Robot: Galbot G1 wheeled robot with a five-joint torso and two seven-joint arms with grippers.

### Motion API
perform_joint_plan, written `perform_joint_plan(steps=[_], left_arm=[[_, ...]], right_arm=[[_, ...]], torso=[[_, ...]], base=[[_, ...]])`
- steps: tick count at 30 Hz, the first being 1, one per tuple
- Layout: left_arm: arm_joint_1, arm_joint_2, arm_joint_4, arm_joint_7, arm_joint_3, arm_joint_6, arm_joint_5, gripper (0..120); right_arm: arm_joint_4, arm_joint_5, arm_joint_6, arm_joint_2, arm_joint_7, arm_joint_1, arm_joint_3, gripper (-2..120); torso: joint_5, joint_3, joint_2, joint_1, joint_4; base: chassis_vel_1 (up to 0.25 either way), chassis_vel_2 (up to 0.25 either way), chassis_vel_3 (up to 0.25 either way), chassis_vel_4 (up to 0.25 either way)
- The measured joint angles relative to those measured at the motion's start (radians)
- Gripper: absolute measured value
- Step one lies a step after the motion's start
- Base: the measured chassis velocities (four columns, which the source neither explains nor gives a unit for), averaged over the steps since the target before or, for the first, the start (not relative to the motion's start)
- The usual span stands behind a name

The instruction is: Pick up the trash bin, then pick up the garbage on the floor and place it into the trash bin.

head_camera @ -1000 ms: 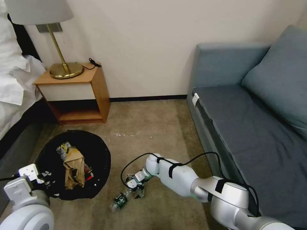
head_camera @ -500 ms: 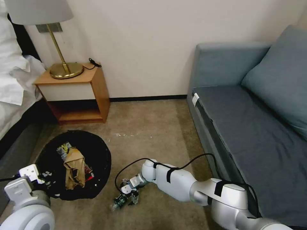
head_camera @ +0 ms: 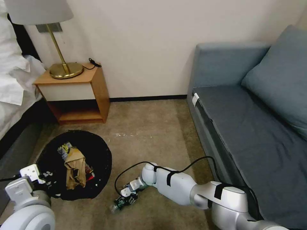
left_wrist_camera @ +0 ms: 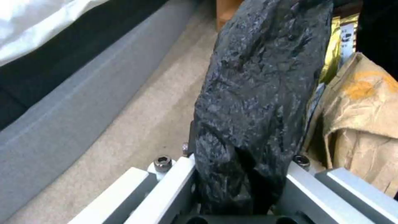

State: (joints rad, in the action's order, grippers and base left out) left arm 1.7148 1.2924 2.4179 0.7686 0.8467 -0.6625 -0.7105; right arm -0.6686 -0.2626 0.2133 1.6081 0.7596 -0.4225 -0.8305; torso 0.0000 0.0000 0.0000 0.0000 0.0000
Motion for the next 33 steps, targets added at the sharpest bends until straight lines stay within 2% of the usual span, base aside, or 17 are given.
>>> perform_joint_plan(steps=[4,6,12,15,19,25,31,33], left_arm=[[-0.001,-0.004,-0.001,0.0,-0.001,0.0,0.0,1],[-0.002,-0.01,-0.002,0.0,-0.001,0.0,0.0,1],[-0.002,-0.018,-0.002,0.0,-0.001,0.0,-0.003,1],[-0.003,-0.024,-0.003,0.0,-0.002,0.0,-0.005,1],[-0.008,-0.032,-0.004,0.0,-0.008,-0.002,-0.007,1],[-0.011,-0.033,-0.005,0.0,-0.014,-0.003,-0.007,1],[-0.005,-0.028,-0.001,0.0,-0.02,-0.004,-0.003,1],[-0.003,-0.025,0.0,-0.001,-0.023,-0.003,0.0,1]], right_arm=[[-0.012,0.008,0.0,0.0,0.022,0.021,0.025,35],[-0.068,0.036,-0.016,0.0,0.035,0.067,0.037,29],[-0.154,0.075,-0.035,-0.003,0.053,0.157,0.067,28],[-0.163,0.082,-0.034,-0.043,0.056,0.177,0.093,28],[-0.156,0.054,-0.009,-0.129,0.058,0.152,0.193,28],[-0.17,0.042,0.007,-0.199,0.053,0.098,0.314,28],[-0.215,0.125,-0.007,-0.296,0.038,0.073,0.433,28],[-0.257,0.226,-0.029,-0.343,0.039,0.064,0.469,28]], torso=[[0.0,0.0,0.0,0.0,-0.0001],[0.0,0.0,0.0,0.0,-0.0001],[0.0001,0.0,0.0,0.0,0.0005],[0.0001,0.0,0.0,0.0,0.0006],[0.0,0.0,0.0,0.0,-0.0007],[0.0003,0.0,0.0,0.0,0.0],[0.0004,0.0,0.0,0.0,-0.0001],[0.0004,0.0,0.0,0.0,0.0]], base=[[0.0,0.0,0.0,0.0],[0.0,0.0,0.0,0.0],[0.0,0.0,0.0,0.0],[0.0,0.0,0.0,0.0],[0.0,0.0,0.0,0.0],[0.0,0.0,0.0,0.0],[0.0,0.0,0.0,0.0],[0.0,0.0,0.0,0.0]])
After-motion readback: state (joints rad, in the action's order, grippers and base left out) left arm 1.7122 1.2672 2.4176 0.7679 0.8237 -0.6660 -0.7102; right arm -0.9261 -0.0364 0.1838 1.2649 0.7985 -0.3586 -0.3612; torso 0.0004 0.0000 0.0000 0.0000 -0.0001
